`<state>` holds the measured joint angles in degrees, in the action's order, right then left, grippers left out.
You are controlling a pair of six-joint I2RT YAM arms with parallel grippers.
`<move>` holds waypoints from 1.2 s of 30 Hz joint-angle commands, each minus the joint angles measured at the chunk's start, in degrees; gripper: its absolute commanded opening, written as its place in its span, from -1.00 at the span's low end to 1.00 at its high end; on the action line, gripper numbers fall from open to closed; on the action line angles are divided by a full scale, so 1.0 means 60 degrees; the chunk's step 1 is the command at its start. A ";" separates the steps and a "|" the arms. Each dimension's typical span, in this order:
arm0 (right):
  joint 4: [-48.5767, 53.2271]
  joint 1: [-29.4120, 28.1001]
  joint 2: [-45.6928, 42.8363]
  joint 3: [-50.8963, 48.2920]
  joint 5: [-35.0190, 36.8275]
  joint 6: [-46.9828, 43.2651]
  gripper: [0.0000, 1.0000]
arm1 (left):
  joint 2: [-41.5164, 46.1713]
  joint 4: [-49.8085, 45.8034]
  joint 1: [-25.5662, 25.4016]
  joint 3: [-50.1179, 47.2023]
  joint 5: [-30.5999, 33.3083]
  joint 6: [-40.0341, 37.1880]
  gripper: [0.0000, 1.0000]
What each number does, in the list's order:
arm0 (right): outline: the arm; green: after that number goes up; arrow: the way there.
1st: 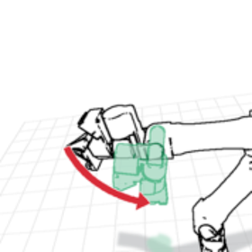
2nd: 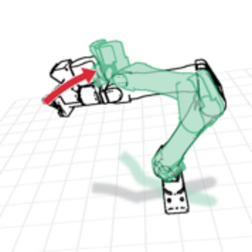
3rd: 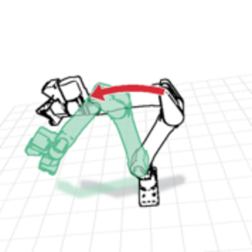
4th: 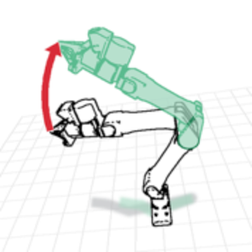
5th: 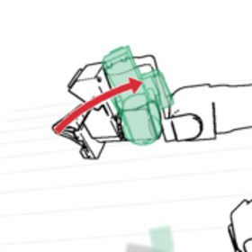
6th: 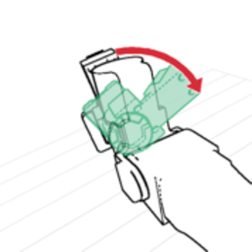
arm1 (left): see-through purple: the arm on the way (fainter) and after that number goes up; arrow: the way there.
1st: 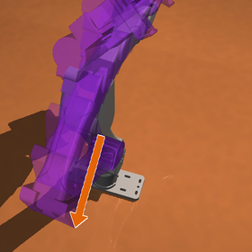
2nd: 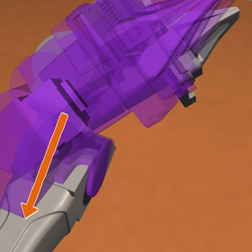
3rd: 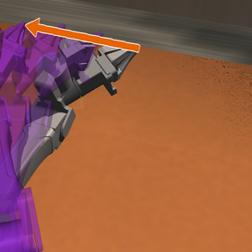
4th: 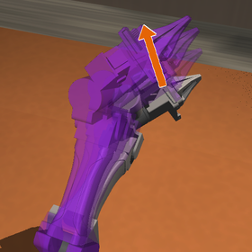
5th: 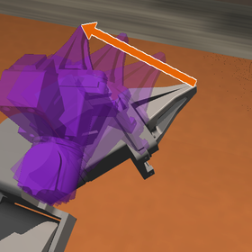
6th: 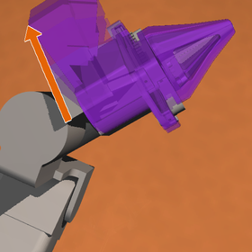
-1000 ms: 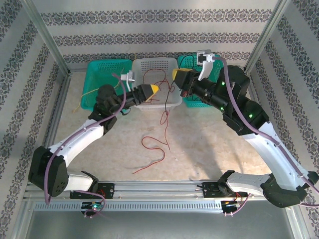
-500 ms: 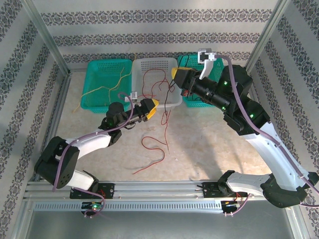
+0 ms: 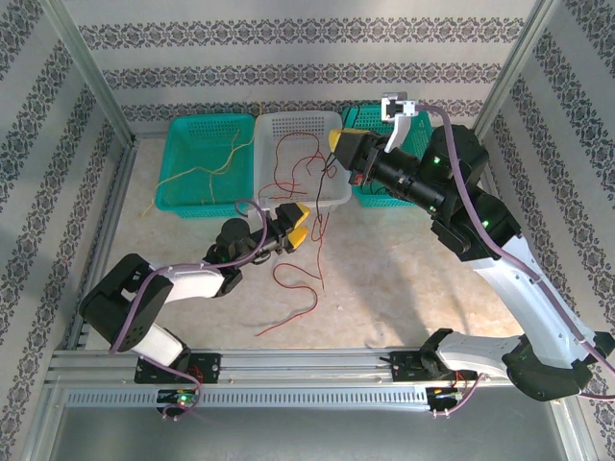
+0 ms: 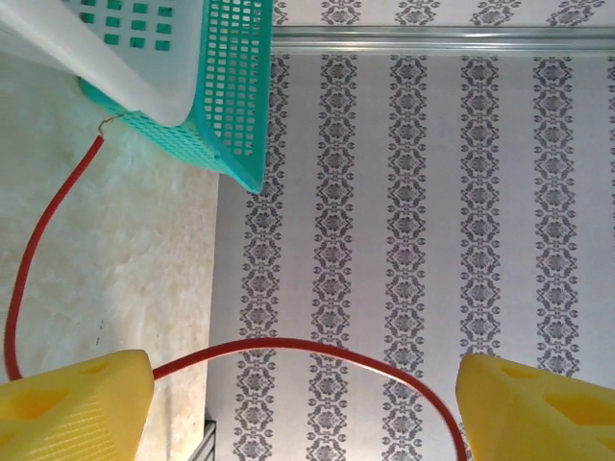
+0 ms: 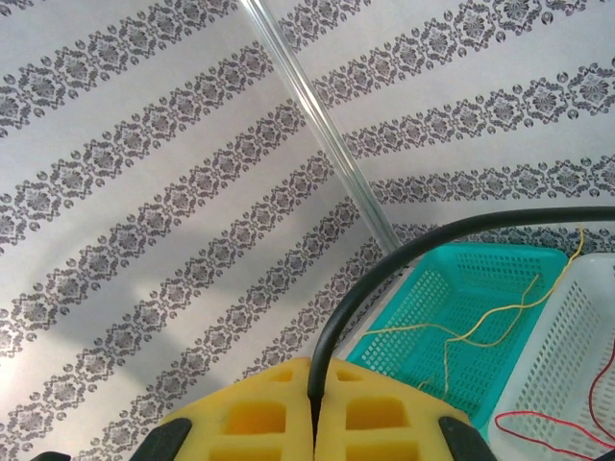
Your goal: Untangle the cables
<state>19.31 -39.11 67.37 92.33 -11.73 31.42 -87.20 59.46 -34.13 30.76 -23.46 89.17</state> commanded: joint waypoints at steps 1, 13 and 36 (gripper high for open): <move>-0.0543 -0.0006 -0.0111 -0.0052 -0.0242 0.0117 -1.00 | 0.0398 -0.0449 -0.0272 0.0223 0.0510 0.0060 0.65; -0.0635 -0.0423 -0.0096 -0.0038 -0.0294 0.0074 -1.00 | -0.1784 0.2023 -0.0361 0.1162 0.0501 0.1813 0.50; -0.0675 -0.0515 -0.0210 -0.0008 -0.0463 0.0147 -1.00 | -0.0101 -0.0345 0.1028 -0.0005 -0.1860 -0.2346 0.20</move>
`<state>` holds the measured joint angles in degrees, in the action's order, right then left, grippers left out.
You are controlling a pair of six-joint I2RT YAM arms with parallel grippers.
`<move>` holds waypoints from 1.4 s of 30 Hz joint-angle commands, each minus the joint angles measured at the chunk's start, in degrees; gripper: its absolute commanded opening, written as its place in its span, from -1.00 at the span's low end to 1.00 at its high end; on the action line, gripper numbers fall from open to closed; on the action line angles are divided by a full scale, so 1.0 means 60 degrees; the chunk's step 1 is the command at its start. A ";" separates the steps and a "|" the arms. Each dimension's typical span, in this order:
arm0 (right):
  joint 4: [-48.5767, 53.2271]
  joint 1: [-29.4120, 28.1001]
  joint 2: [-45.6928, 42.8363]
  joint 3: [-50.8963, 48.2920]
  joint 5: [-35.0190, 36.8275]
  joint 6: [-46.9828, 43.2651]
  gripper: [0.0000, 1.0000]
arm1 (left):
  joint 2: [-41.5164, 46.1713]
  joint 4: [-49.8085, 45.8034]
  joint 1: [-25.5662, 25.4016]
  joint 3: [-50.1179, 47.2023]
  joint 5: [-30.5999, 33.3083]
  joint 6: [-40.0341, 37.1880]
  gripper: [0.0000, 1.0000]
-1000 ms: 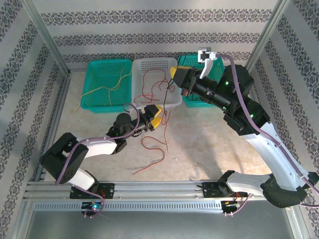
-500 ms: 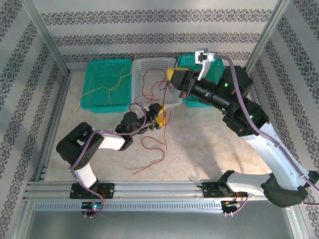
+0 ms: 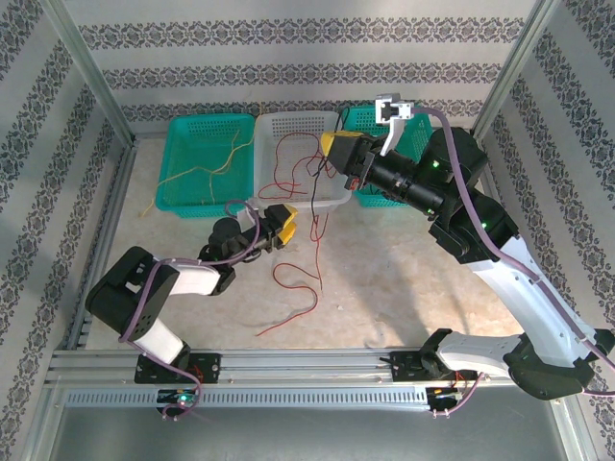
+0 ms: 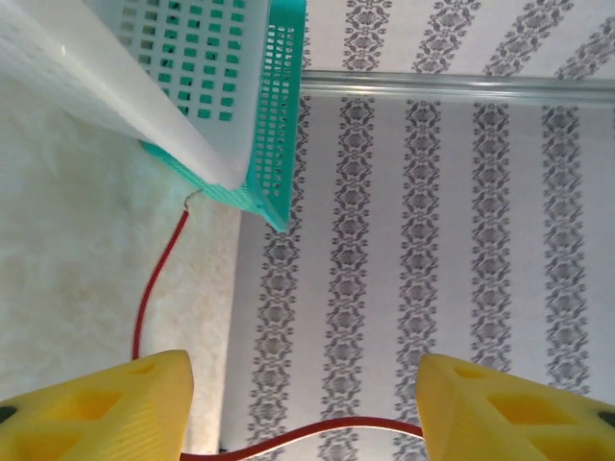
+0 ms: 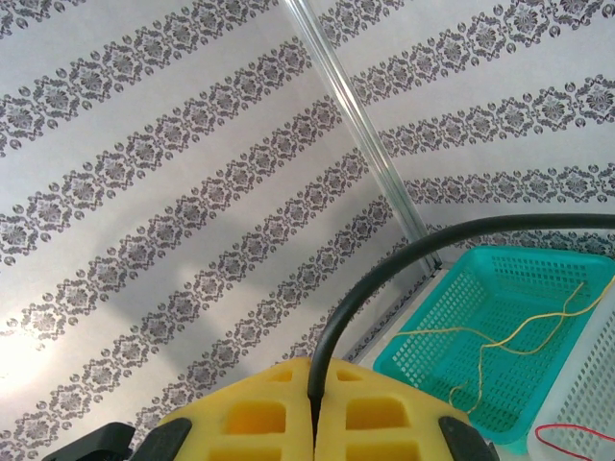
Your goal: Untangle the cables
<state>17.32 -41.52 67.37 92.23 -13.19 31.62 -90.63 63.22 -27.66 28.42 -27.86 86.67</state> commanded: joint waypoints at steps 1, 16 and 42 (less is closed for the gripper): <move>-0.0339 -0.0123 -0.0224 0.0024 -0.0224 0.0121 -1.00 | 0.0704 -0.1517 -0.0104 0.0500 -0.1196 -0.2541 0.19; -0.0581 -0.0086 -0.0174 0.0148 -0.0486 0.0429 -1.00 | 0.1461 -0.2867 -0.0809 0.0637 -0.0349 -0.8029 0.24; -0.0622 -0.0051 0.0083 0.0289 -0.0660 0.0781 -1.00 | -0.0137 -0.1558 -0.0956 0.1825 -0.0615 -0.8863 -0.12</move>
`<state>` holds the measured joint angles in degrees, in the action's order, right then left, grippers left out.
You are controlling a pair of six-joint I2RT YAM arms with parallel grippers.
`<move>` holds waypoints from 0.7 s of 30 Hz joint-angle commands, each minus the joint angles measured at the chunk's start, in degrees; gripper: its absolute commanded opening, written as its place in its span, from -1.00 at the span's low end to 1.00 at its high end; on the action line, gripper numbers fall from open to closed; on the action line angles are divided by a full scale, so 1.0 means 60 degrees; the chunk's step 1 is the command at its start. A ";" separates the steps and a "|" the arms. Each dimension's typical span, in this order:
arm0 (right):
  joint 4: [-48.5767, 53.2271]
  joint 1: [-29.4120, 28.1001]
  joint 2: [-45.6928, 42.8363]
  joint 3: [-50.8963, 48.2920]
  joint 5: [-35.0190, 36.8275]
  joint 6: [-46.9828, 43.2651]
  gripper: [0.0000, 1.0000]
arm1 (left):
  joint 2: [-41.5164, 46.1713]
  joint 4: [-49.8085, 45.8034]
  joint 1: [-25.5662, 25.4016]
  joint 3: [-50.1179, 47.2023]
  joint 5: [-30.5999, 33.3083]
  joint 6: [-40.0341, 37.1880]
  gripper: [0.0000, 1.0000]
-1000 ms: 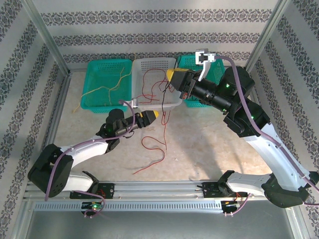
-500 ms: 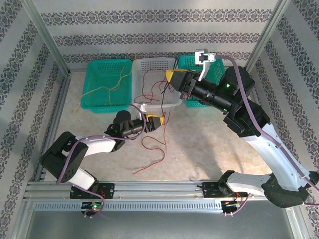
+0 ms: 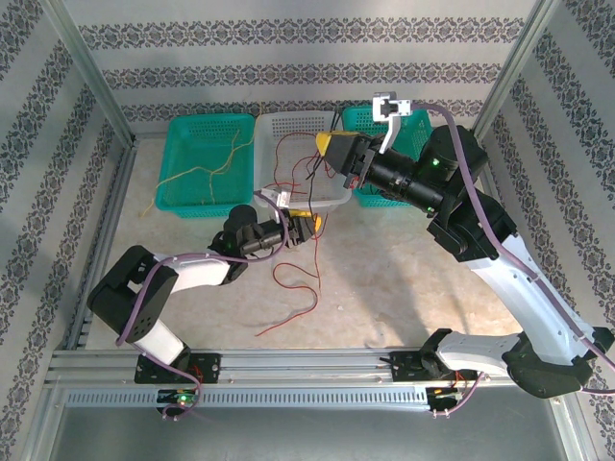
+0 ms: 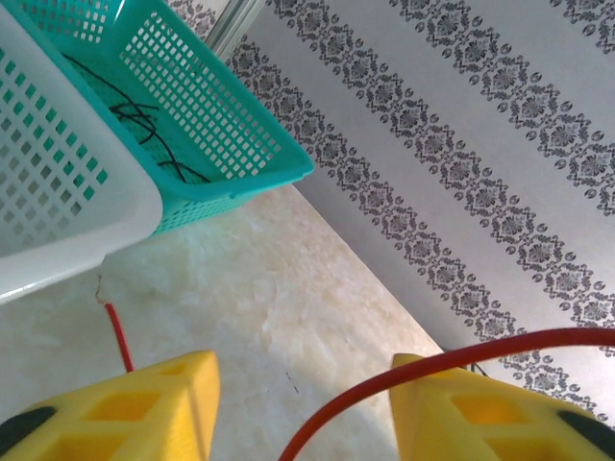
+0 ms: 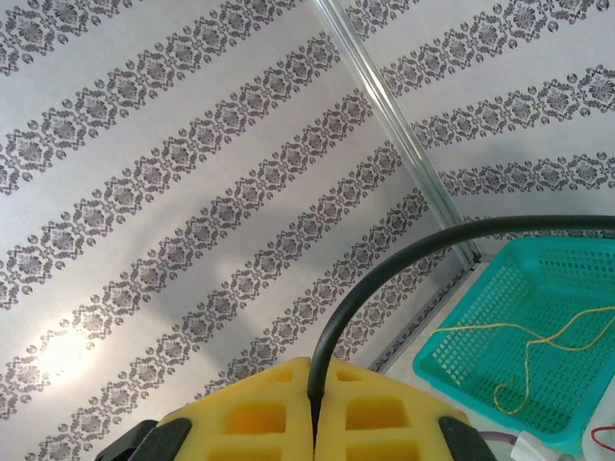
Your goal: Untangle the cables
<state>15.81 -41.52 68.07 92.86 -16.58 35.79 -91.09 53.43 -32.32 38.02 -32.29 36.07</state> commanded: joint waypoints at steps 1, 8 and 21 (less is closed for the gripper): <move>-0.0377 -0.0044 -0.0048 0.0195 -0.0086 0.0070 -1.00 | -0.0032 0.0008 -0.0180 0.0199 0.0186 -0.0459 -0.19; -0.0124 0.0093 -0.0255 0.0426 0.0037 -0.0193 -1.00 | 0.0635 -0.1140 -0.0180 -0.0248 0.1068 -0.0772 -0.76; 0.0712 0.0995 -0.0952 0.0783 0.0749 -0.0706 -1.00 | 0.2450 -0.6122 -0.0180 -0.0265 0.3626 -0.1458 -1.00</move>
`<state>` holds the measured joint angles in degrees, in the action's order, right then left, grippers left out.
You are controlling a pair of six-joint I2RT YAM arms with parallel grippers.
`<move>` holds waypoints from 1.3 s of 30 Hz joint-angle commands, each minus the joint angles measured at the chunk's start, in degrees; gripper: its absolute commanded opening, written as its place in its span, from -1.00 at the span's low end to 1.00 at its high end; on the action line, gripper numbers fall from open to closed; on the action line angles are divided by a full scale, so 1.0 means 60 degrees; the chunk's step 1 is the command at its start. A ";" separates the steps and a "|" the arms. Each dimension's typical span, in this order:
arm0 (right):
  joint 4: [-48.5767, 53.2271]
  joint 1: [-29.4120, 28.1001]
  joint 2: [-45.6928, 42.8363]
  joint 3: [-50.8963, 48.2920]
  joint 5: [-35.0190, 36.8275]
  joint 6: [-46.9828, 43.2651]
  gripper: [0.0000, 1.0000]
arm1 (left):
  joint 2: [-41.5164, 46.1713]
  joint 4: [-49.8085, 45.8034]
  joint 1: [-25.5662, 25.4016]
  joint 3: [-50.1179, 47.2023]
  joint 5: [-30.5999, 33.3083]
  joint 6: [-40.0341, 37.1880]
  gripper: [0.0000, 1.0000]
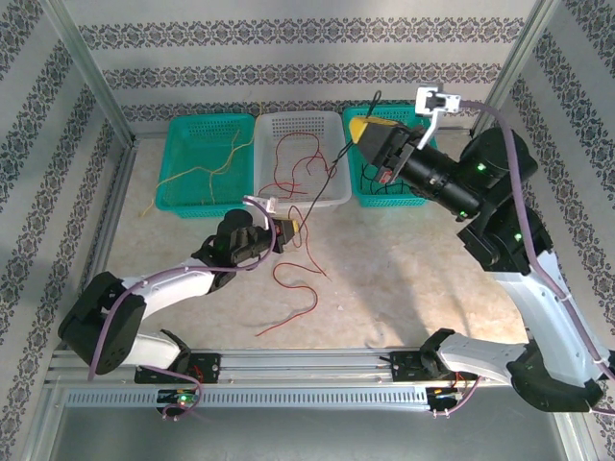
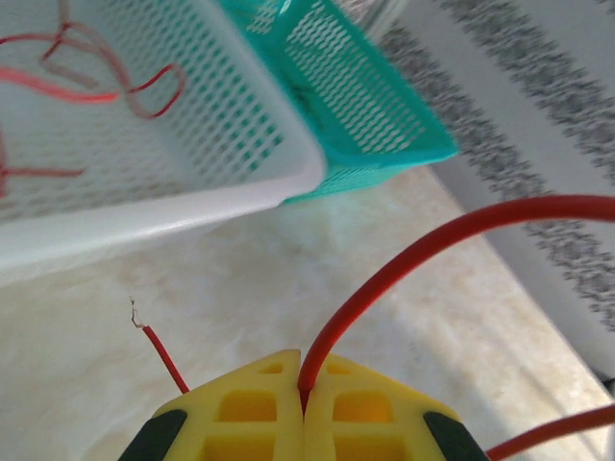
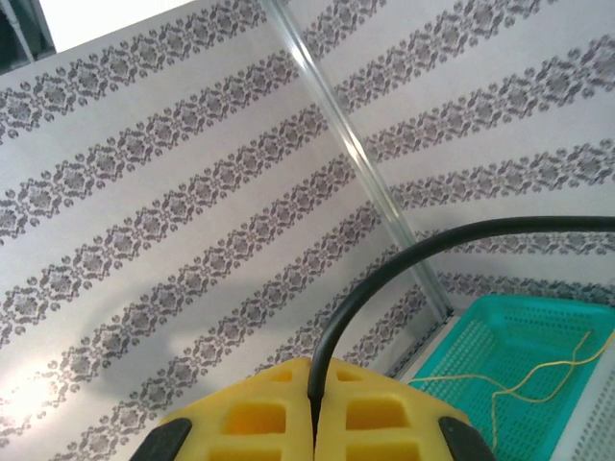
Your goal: Untangle the cables
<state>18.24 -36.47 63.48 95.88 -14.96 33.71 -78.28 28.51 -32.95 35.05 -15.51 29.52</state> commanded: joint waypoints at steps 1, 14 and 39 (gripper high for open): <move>0.0590 0.0224 -0.0194 0.0341 0.0658 -0.0427 -1.00 | 0.0472 -0.2295 -0.0075 0.0277 0.0894 -0.0358 -1.00; 0.3876 0.3234 0.1249 0.1405 0.0980 0.0402 -1.00 | 0.2887 -0.4299 -0.0090 0.1208 0.0959 -0.0478 -1.00; 0.6182 0.5932 0.7517 0.6920 0.1390 -0.1311 -1.00 | 0.3660 -0.5569 -0.0148 0.3162 0.0460 -0.0296 -1.00</move>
<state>51.46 -1.30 105.75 131.98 -8.12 28.42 -56.84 -2.98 -32.95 52.14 -11.97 28.01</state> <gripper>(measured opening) 0.057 0.040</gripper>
